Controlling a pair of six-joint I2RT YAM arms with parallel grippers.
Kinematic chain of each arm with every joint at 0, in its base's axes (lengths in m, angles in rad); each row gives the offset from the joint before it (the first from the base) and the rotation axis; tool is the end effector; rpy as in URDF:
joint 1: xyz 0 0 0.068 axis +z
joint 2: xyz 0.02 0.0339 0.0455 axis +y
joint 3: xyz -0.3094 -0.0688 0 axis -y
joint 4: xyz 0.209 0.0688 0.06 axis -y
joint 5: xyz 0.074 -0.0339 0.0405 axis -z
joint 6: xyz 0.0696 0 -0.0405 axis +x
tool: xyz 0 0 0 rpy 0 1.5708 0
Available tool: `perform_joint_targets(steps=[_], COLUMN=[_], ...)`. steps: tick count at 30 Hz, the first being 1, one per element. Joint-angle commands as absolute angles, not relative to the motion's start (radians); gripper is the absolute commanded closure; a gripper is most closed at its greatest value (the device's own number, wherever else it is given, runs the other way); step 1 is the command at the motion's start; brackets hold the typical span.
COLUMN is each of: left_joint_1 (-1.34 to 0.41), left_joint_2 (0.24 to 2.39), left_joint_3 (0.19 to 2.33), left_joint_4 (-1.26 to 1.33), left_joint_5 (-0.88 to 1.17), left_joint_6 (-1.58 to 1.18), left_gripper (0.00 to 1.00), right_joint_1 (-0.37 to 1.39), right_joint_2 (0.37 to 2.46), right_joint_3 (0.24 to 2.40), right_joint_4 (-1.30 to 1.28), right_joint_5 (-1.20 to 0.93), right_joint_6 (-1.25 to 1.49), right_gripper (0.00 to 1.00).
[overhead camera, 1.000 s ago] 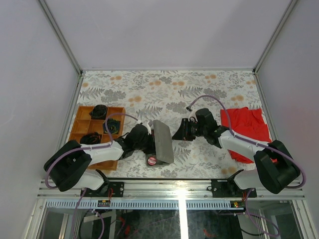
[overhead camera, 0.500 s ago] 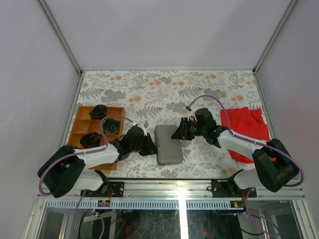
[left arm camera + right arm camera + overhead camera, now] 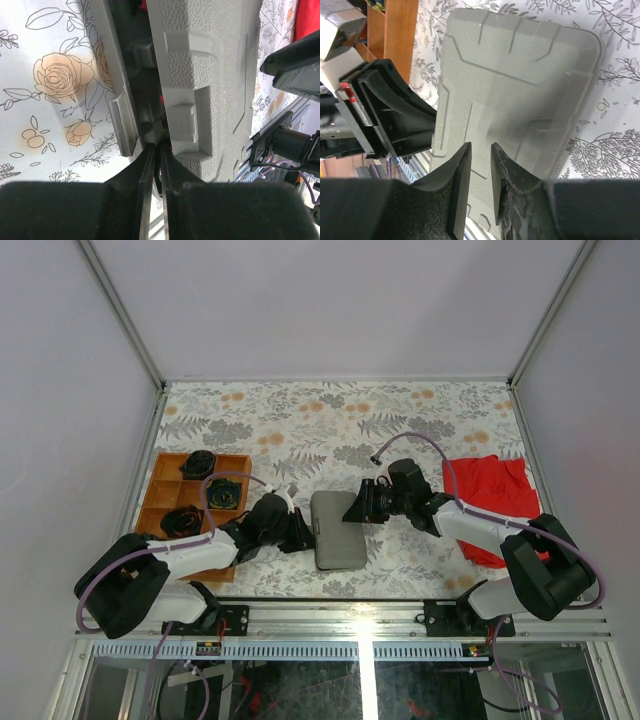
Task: Sort the tools into containers
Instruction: Close the storage box at the center of the board.
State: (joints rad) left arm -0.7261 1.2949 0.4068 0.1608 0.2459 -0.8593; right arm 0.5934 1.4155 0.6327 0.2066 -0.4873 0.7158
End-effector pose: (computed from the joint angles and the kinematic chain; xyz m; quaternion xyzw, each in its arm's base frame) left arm 0.1531 -0.1586 0.1928 -0.0102 0.9068 -0.3679 0.2055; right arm 0.2108 0.1815 0.2405 -0.0627 0.8584 0.4501 0.2382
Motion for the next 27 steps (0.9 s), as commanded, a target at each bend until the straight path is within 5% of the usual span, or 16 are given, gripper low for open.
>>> perform_joint_targets(steps=[1,8,13,18,27], left_joint_1=[-0.713,-0.704,-0.704,-0.702,-0.701], left_joint_2=[1.246,1.131,1.085,1.068,1.032], left_joint_3=[0.384,0.391,0.398,0.408,0.423], left_joint_4=[0.12,0.002,-0.045,-0.043,-0.029], left_joint_5=[0.197,0.119,0.086,0.062,0.028], left_joint_6=[-0.843,-0.823,-0.815,-0.818,-0.834], left_gripper=[0.91,0.89,0.85,0.7,0.27], right_joint_1=[0.603,0.603,0.603,0.603,0.634], right_joint_2=[1.376,1.327,1.291,1.286,1.38], right_joint_3=[0.652,0.674,0.667,0.652,0.676], right_joint_4=[0.169,0.075,0.035,0.074,0.104], right_joint_5=[-0.436,-0.315,-0.242,-0.263,-0.312], right_joint_6=[0.674,0.611,0.594,0.609,0.621], right_gripper=[0.7,0.67,0.55,0.26,0.07])
